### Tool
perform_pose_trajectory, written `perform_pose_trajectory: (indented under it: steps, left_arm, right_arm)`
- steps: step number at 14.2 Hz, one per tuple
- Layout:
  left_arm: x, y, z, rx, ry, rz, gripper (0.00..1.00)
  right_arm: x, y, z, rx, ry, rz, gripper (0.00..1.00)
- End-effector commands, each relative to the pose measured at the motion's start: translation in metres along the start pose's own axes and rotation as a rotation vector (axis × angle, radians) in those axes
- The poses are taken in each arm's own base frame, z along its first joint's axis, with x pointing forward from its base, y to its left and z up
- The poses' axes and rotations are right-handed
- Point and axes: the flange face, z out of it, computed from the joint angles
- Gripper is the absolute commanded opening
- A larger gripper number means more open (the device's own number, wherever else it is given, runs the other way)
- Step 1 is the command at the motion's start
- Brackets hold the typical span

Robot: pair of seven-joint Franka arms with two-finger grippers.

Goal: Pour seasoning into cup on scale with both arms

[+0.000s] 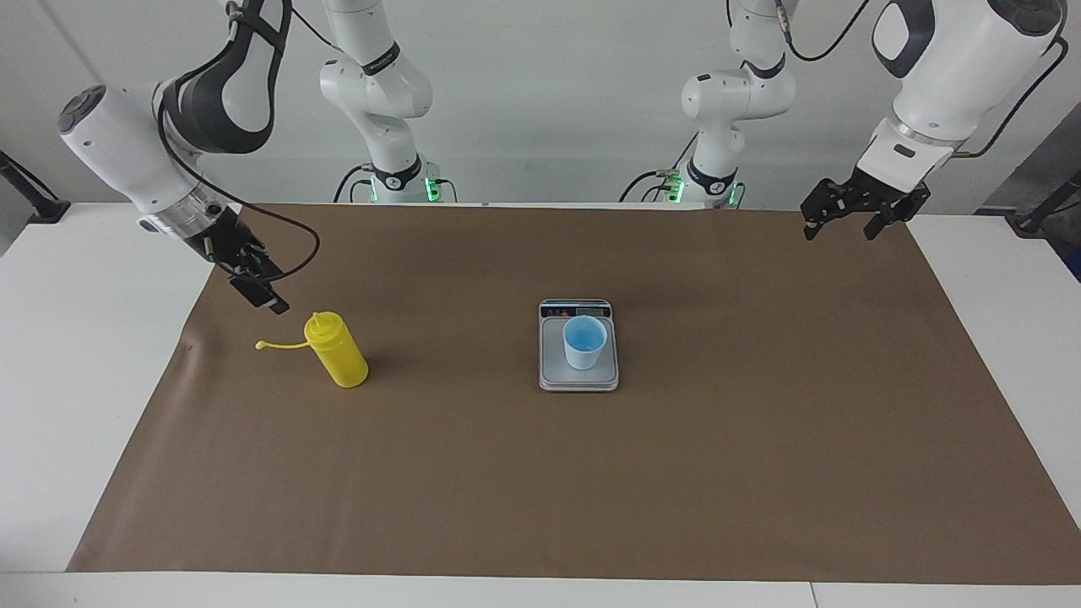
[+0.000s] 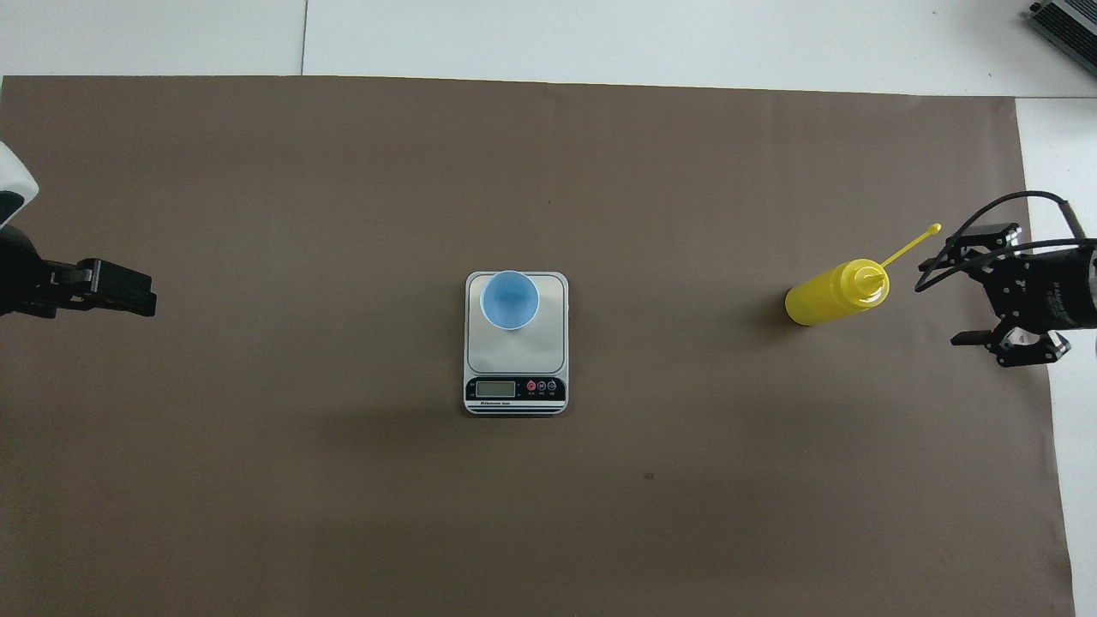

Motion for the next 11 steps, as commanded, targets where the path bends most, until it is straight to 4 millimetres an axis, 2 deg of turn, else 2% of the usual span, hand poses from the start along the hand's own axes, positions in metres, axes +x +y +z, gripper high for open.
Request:
perform_pose_trajectory:
  steps: [1,2,3,6,8,9,11]
  left_arm:
    - [-0.008,-0.003,-0.001,-0.008,0.011,-0.002,1.0]
    - [-0.008,-0.003,-0.001,-0.008,0.011,-0.002,1.0]
    - [-0.008,-0.003,-0.001,-0.008,0.011,-0.002,1.0]
    - [-0.008,-0.003,0.0,-0.008,0.01,-0.002,1.0]
    - [-0.008,-0.003,0.0,-0.008,0.01,-0.002,1.0]
    - [-0.008,-0.003,0.0,-0.008,0.01,-0.002,1.0]
    - [-0.008,-0.003,-0.001,-0.008,0.011,-0.002,1.0]
  right_arm:
    - [-0.035,0.001,-0.008,-0.086,-0.001,-0.056,1.0]
    - [-0.046,-0.001,-0.008,-0.127,-0.001,-0.081,1.0]
    - [-0.066,-0.009,-0.009,-0.146,0.013,-0.136,1.0]
    - [-0.096,-0.024,-0.011,-0.146,0.021,-0.247,1.0]
    - [-0.106,-0.03,-0.008,-0.201,0.047,-0.483,1.0]
    - [-0.116,-0.039,-0.009,-0.25,0.084,-0.623,1.0]
    - [-0.111,-0.053,-0.023,-0.275,0.135,-0.697,1.0]
